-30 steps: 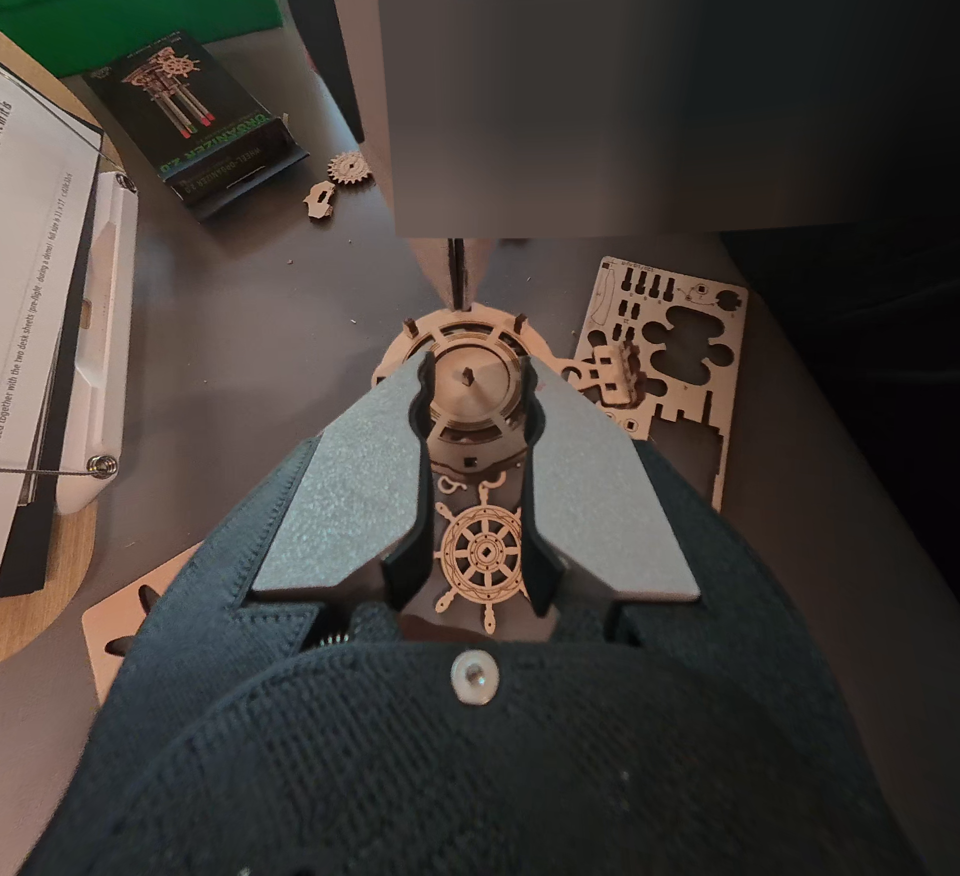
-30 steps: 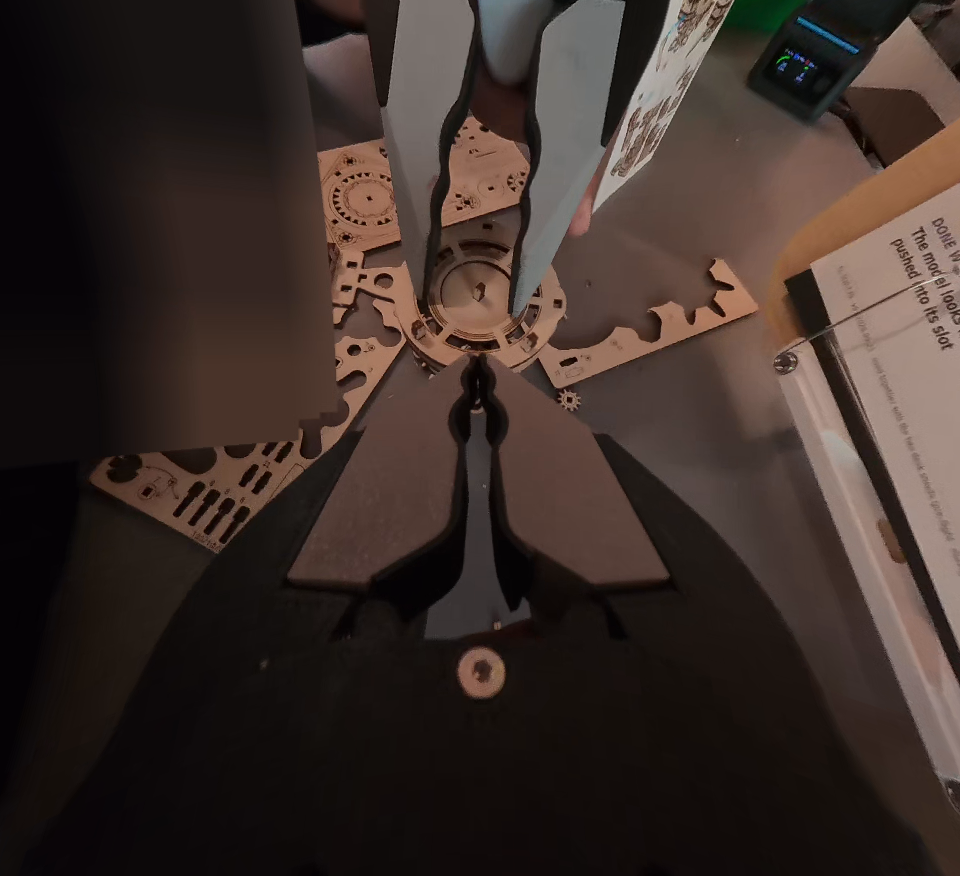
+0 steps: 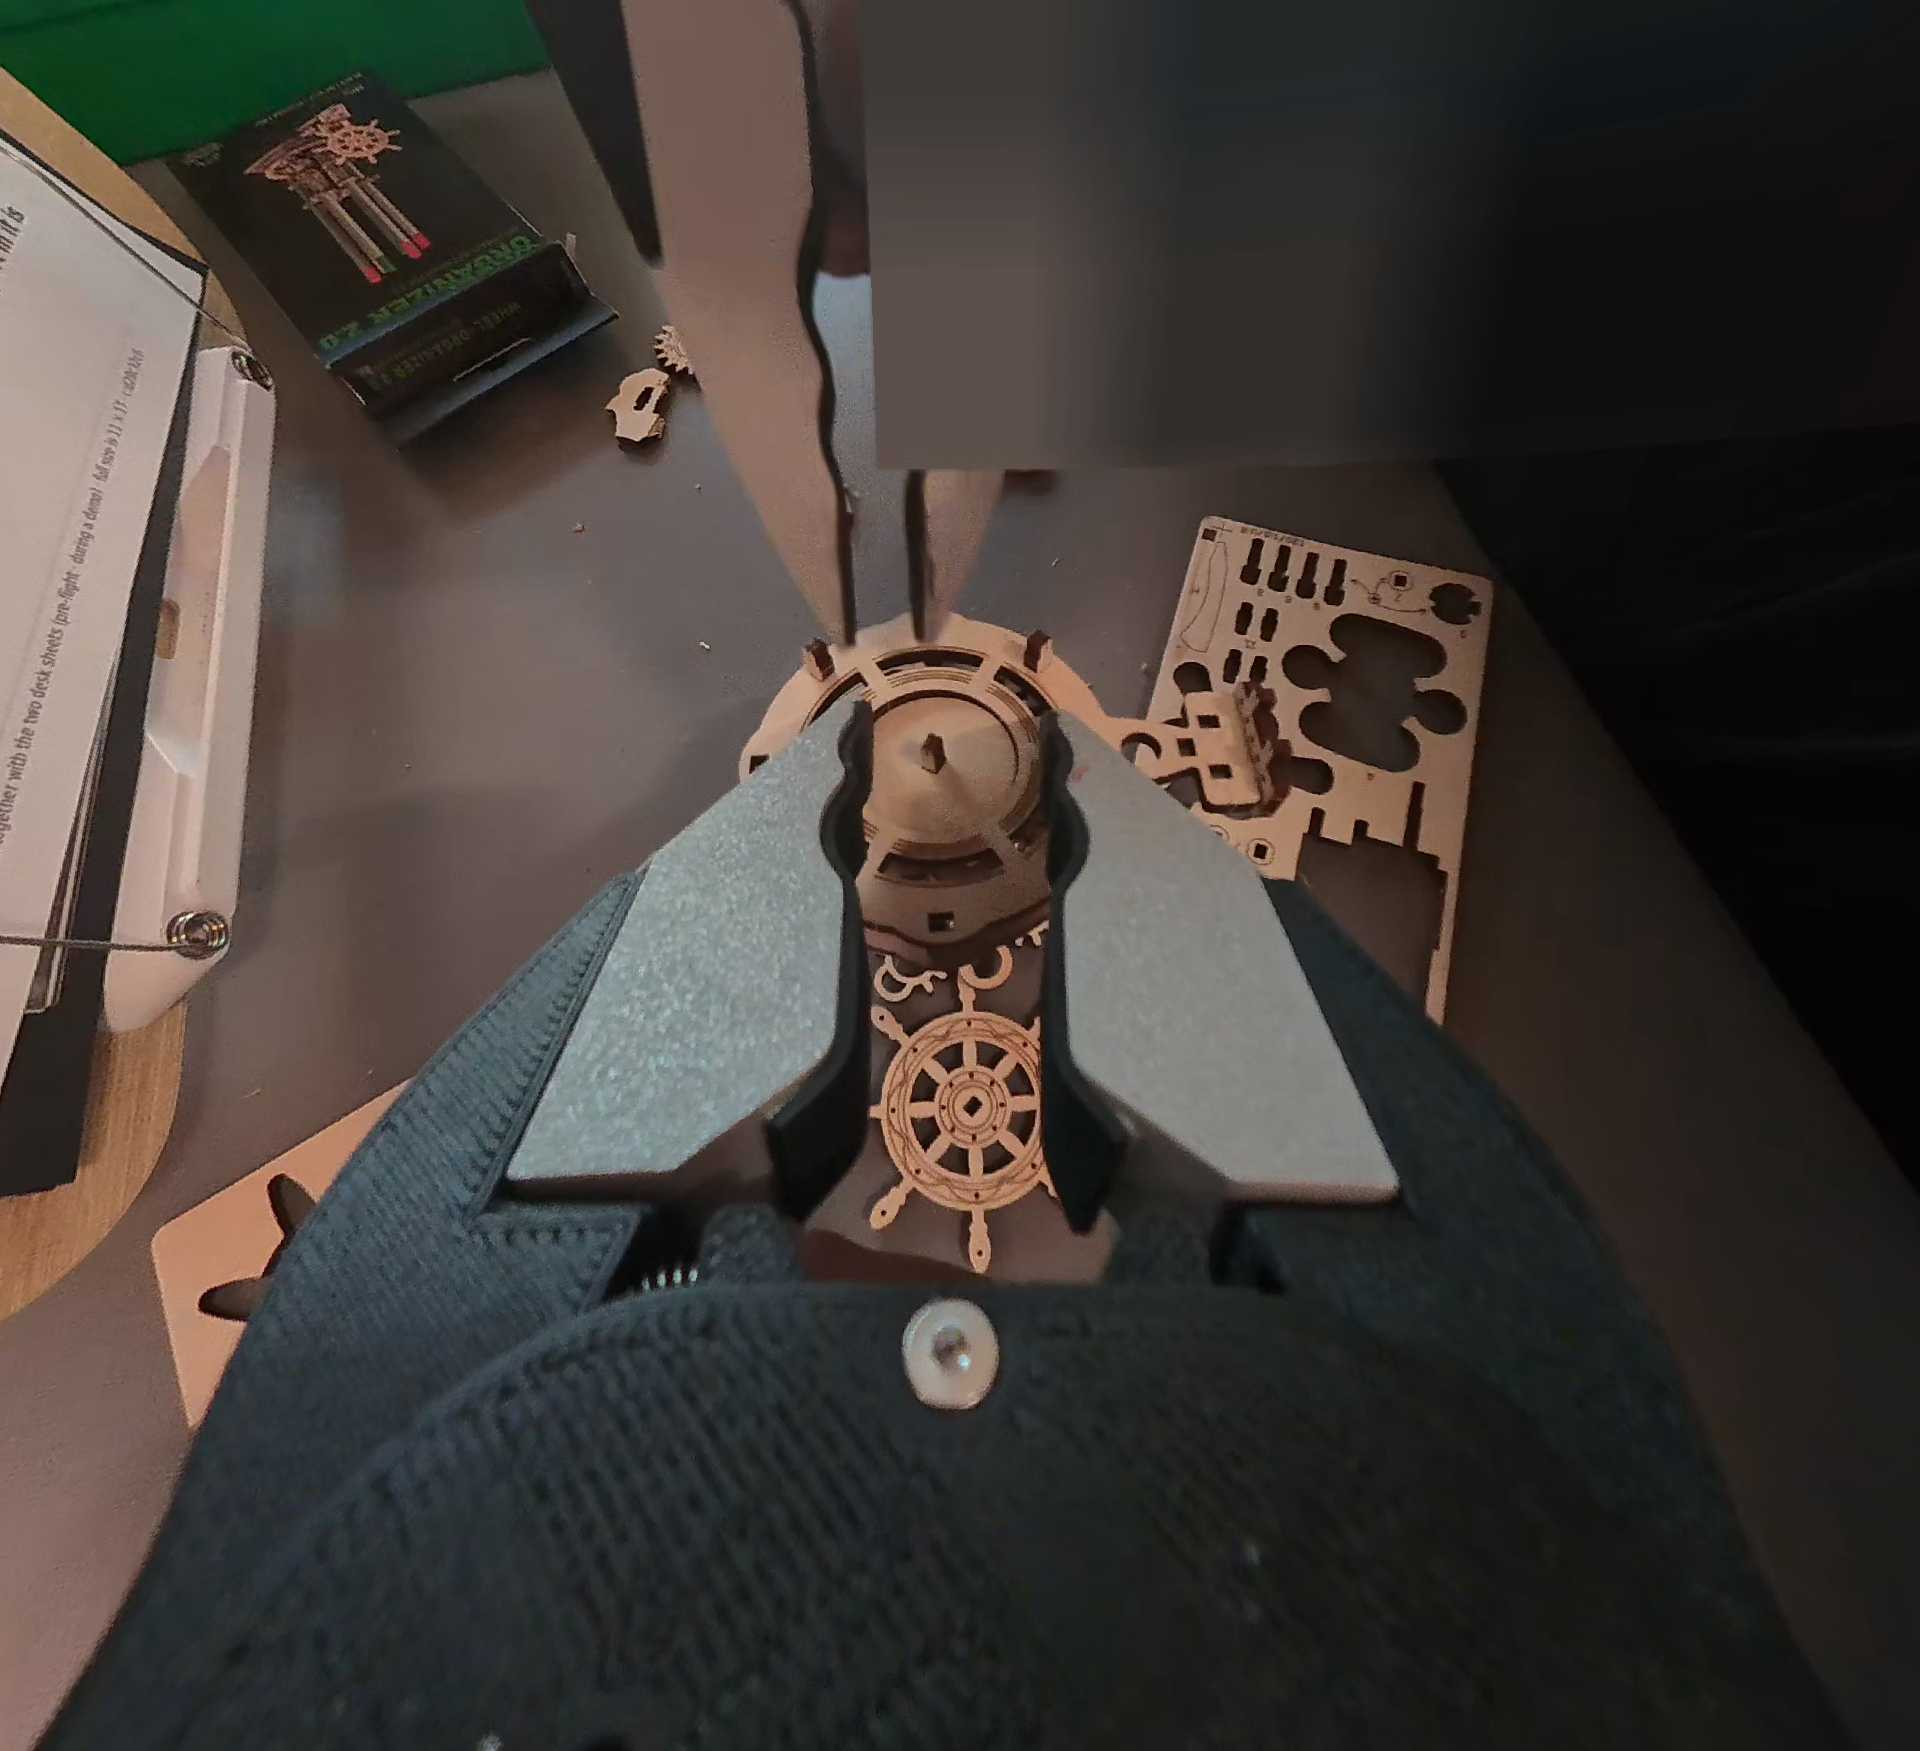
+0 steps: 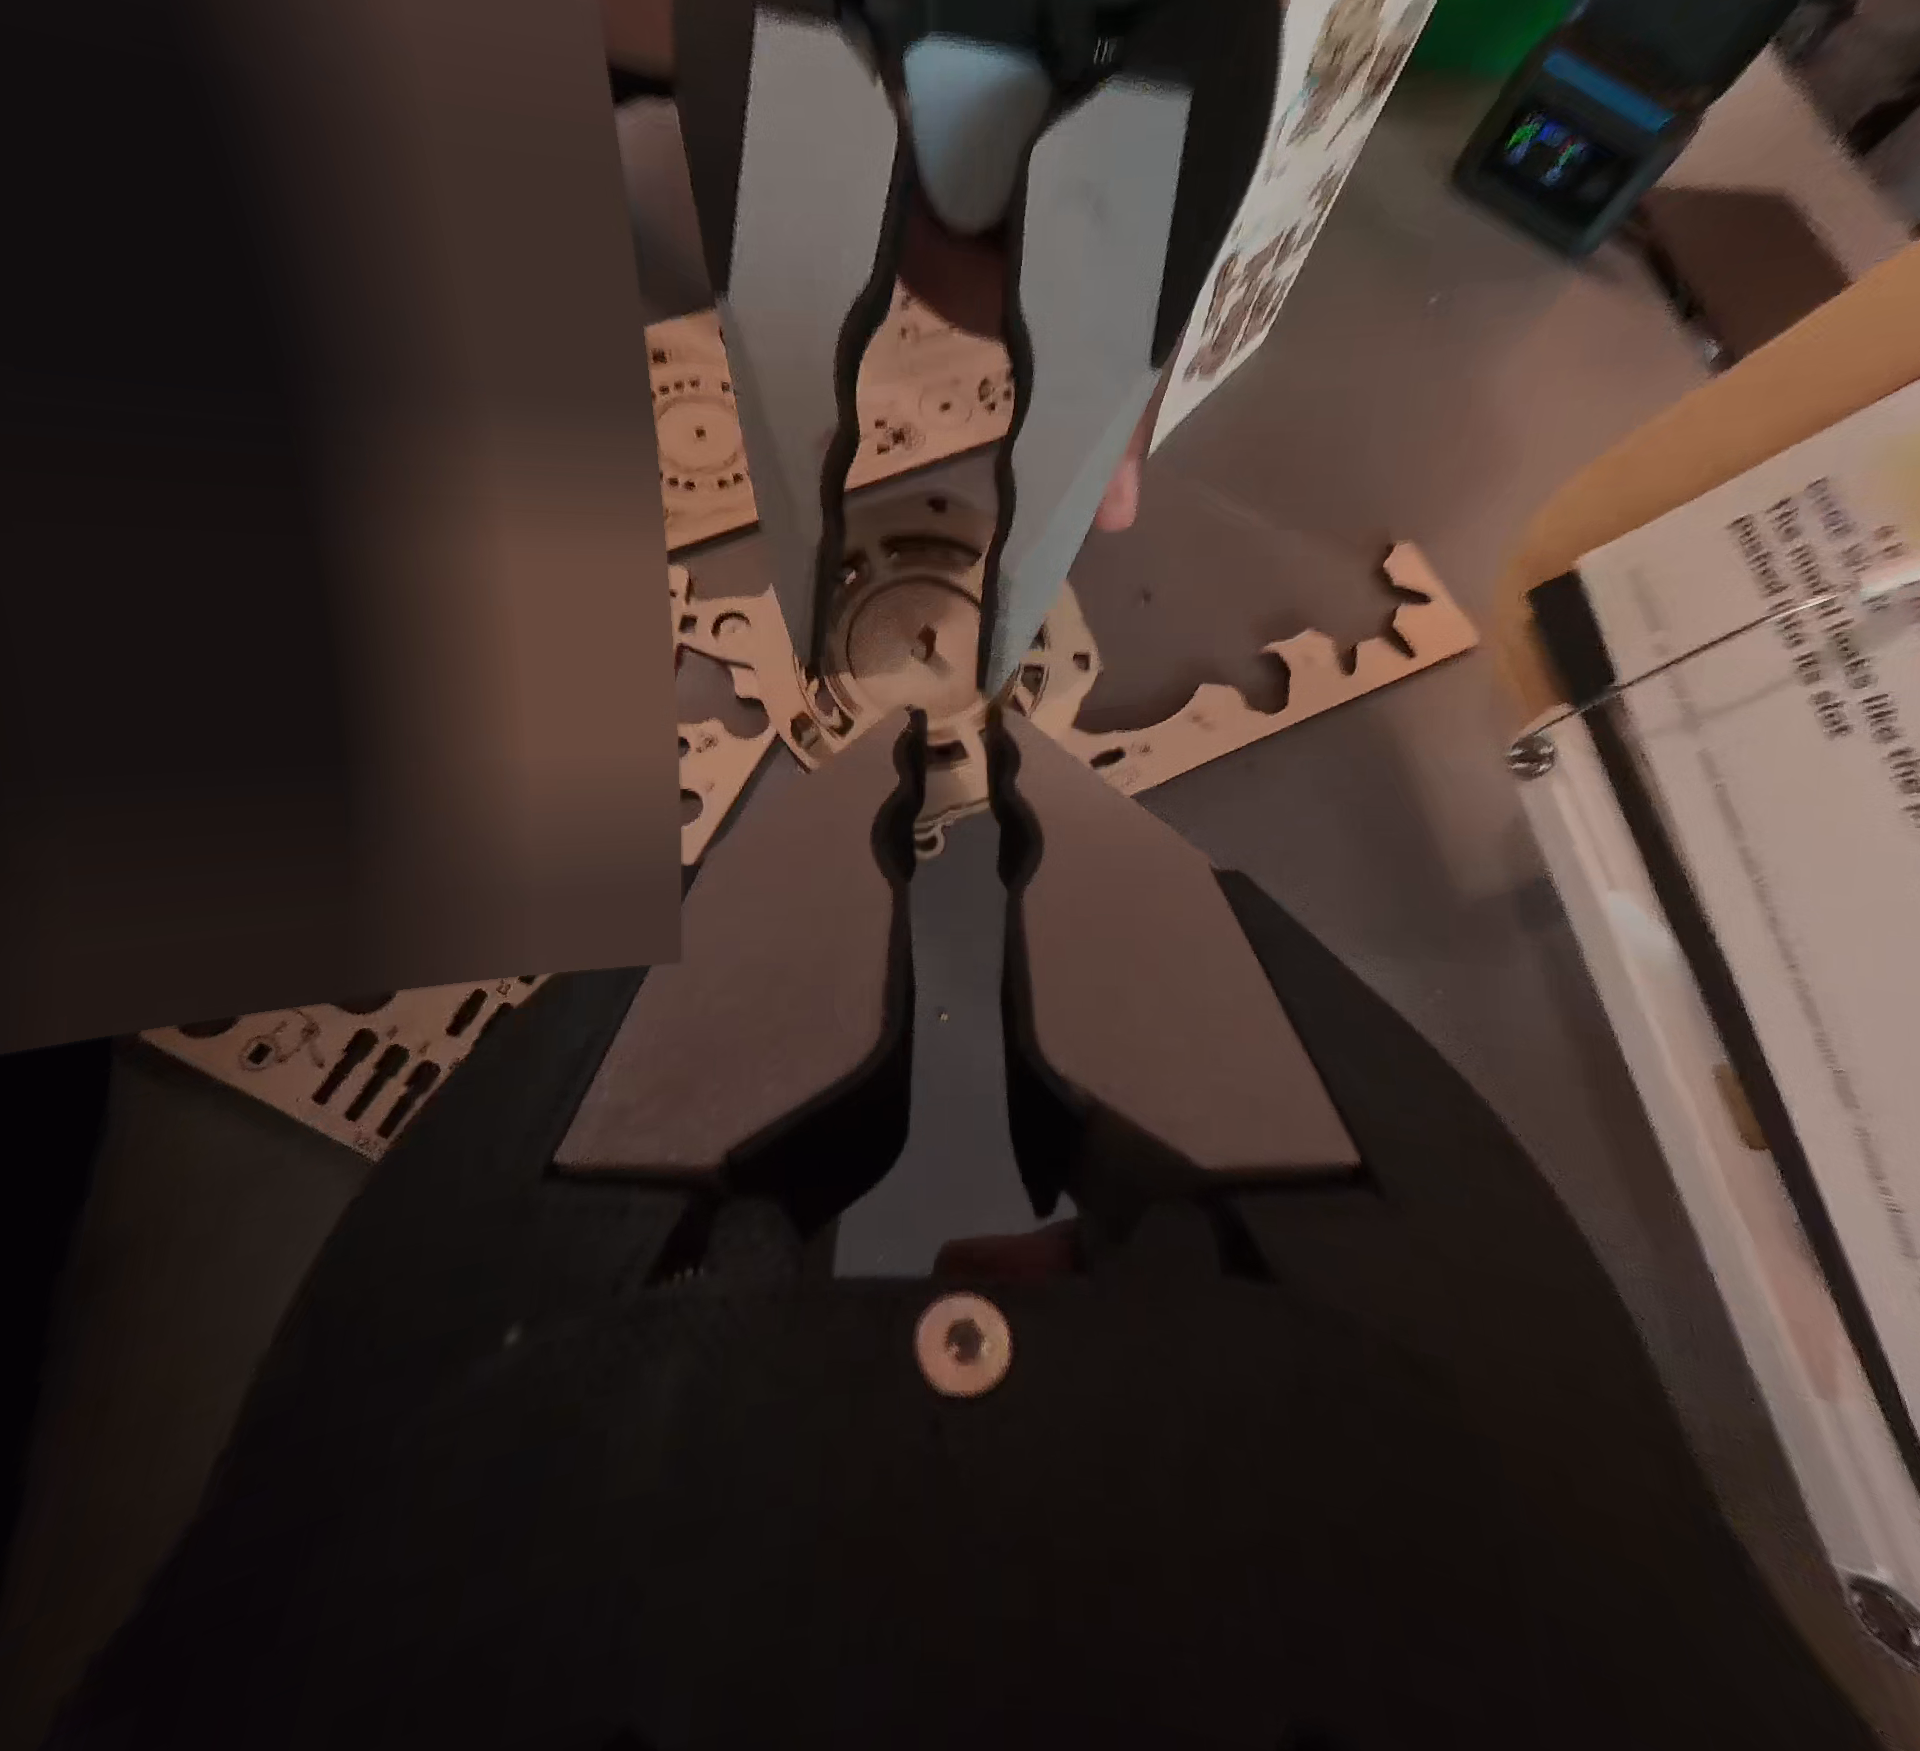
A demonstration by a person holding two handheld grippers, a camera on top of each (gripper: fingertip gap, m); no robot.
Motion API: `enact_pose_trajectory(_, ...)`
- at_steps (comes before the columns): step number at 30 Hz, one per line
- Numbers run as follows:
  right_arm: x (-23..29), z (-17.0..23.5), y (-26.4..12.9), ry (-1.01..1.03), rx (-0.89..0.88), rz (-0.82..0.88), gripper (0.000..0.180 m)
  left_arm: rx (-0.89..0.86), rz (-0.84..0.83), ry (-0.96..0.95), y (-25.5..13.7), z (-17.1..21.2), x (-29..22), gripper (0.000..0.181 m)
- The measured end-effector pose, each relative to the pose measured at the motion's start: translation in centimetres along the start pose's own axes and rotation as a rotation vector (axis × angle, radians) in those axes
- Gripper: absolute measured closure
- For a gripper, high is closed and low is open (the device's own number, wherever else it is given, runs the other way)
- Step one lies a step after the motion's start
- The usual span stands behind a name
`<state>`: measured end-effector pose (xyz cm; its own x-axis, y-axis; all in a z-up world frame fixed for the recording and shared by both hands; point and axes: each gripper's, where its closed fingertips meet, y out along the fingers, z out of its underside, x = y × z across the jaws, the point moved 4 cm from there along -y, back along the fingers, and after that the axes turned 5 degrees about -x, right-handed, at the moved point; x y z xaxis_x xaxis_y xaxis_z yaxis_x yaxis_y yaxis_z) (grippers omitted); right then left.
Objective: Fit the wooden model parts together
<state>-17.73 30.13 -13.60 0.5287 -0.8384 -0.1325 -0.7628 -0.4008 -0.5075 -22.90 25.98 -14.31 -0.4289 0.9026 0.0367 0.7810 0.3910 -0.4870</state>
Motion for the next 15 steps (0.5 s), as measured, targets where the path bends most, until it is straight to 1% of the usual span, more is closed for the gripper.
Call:
enact_pose_trajectory(1,0.1,0.5,0.4,-0.006,0.028,-0.001,0.173,-0.001,-0.002,0.002,0.0,0.0,0.0,0.151)
enact_pose_trajectory(2,0.2,0.4,0.5,-0.013,0.015,0.009,0.179,-0.002,-0.004,0.005,0.0,0.0,0.0,0.151)
enact_pose_trajectory(3,0.2,0.4,0.5,-0.019,0.024,0.011,0.180,-0.005,-0.003,0.006,0.0,0.0,0.0,0.151)
enact_pose_trajectory(9,0.4,0.2,0.5,-0.058,0.070,0.008,0.180,-0.009,0.003,0.041,-0.1,0.0,-0.2,0.152)
enact_pose_trajectory(15,0.4,0.2,0.5,-0.070,0.074,0.009,0.180,-0.010,-0.051,0.025,-1.5,0.3,0.1,0.154)
